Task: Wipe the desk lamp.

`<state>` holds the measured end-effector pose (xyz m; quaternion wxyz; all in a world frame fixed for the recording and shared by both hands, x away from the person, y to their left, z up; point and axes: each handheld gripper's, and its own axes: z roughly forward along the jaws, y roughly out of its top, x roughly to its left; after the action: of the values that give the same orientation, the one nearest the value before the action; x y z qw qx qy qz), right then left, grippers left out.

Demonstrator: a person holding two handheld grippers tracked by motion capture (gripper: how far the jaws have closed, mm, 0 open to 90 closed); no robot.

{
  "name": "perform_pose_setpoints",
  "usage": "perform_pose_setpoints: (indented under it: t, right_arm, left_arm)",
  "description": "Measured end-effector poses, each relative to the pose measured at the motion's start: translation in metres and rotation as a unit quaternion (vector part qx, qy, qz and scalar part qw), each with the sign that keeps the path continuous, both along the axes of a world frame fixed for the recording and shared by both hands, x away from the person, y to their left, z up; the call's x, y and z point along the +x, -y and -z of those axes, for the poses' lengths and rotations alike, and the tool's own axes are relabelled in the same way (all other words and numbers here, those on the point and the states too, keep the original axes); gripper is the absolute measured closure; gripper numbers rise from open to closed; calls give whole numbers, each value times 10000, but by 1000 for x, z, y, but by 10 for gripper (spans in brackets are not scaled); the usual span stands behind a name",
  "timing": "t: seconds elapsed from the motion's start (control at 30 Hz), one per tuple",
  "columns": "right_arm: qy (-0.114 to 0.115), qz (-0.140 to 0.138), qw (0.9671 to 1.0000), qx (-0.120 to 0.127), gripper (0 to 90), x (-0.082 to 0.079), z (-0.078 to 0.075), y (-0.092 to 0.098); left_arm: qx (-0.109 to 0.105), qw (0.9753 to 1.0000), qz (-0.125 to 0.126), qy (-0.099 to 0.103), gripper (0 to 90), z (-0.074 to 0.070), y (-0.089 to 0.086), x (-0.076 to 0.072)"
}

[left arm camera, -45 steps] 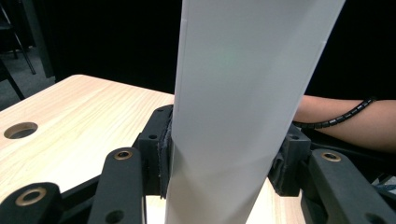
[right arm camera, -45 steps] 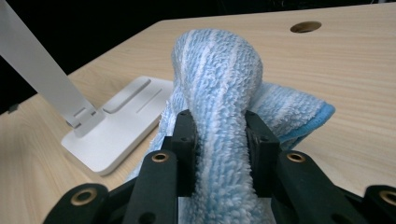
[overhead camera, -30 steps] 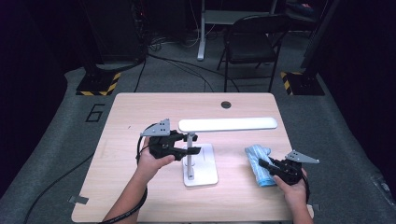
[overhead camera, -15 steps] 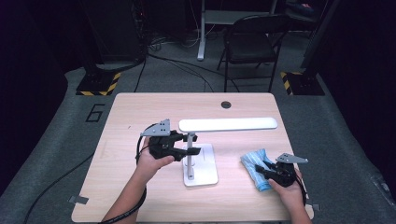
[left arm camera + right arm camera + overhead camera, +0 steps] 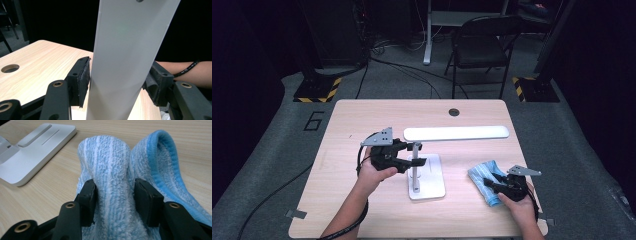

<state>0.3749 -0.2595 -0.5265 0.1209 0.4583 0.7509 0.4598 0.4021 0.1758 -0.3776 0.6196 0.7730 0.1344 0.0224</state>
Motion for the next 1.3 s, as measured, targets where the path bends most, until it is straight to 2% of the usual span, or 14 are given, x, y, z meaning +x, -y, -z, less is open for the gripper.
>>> perform_pose_setpoints:
  t: [0.17, 0.27, 0.4, 0.47, 0.63, 0.9, 0.93, 1.0, 1.03, 1.23, 1.3]
  right_arm:
    - [-34, -10, 9999, 133, 463, 0, 0, 0]
    - [-63, -40, 9995, 310, 417, 0, 0, 1]
    - [25, -17, 9991, 427, 374, -1, -2, 3]
    - [159, 20, 9989, 448, 352, -1, -3, 4]
    - [187, 110, 9976, 655, 300, -4, -7, 7]
    - [308, 144, 9967, 731, 235, -6, -11, 6]
    - [396, 134, 9967, 693, 220, -6, -11, 6]
    - [351, 220, 9967, 693, 183, -8, -13, 4]
    - [412, 236, 9967, 663, 165, -7, -13, 4]
    - [397, 278, 9951, 863, 147, -8, -17, 7]
    - [519, 209, 9946, 871, 148, -8, -19, 7]
  left_arm:
    - [31, 10000, -10, -19, 415, 1, 1, 0]
    - [34, 10000, -21, -21, 391, 1, 2, 1]
    - [12, 9999, -104, -5, 357, -1, 2, 0]
    - [1, 9999, -145, 24, 336, -1, 1, 0]
    - [16, 9997, -233, 17, 311, -1, 0, 1]
    - [68, 9998, -197, 67, 310, -3, -2, -1]
    - [72, 9997, -197, 78, 312, -3, -3, -1]
    - [44, 9998, -171, 52, 317, -3, -4, -1]
    - [17, 9998, -172, 29, 320, -3, -4, -2]
    - [14, 9998, -156, 75, 358, -4, -6, -4]
    - [35, 9998, -154, 92, 372, -5, -6, -5]
